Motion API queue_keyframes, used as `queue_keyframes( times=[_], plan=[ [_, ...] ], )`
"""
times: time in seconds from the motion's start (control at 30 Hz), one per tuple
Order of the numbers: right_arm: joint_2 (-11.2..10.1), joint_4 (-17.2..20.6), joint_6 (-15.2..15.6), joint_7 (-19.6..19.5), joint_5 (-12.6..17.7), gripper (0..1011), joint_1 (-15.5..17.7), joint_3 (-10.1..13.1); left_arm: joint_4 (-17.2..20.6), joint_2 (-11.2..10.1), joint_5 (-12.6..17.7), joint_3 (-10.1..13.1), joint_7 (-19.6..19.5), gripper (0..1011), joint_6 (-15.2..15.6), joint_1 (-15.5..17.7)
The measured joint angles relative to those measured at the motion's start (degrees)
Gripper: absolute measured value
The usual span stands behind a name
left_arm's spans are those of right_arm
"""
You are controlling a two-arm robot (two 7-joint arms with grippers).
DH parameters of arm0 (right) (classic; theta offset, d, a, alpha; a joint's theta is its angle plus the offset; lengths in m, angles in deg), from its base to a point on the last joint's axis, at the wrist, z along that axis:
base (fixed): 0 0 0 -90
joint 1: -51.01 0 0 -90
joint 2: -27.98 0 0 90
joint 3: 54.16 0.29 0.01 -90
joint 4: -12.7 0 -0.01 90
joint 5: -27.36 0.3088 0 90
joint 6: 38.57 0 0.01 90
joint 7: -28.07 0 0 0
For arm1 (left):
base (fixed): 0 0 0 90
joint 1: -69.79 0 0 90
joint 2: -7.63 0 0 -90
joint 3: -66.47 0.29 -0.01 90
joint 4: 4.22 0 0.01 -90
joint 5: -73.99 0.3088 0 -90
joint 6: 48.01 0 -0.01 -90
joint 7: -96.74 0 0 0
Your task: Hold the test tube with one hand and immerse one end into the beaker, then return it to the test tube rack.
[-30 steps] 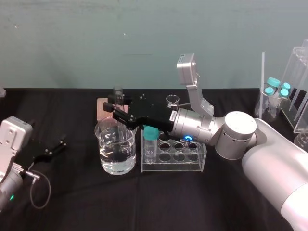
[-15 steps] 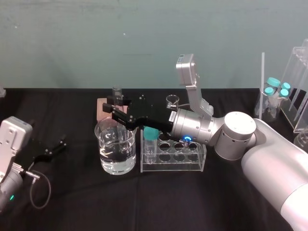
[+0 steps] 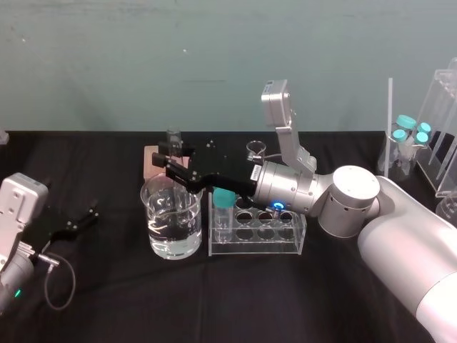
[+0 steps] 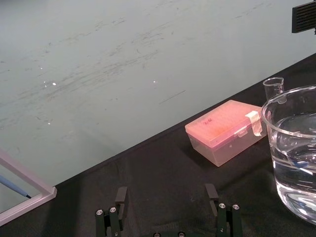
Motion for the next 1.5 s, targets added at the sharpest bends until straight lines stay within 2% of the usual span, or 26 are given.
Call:
queue_keyframes(
  times=[1.5],
  plan=[
    [-0.3, 0.1, 0.0, 0.3, 0.3, 242, 0.1, 0.1, 0.0, 0.0, 0.0, 0.0, 0.0, 1000, 0.0, 0.0]
  ],
)
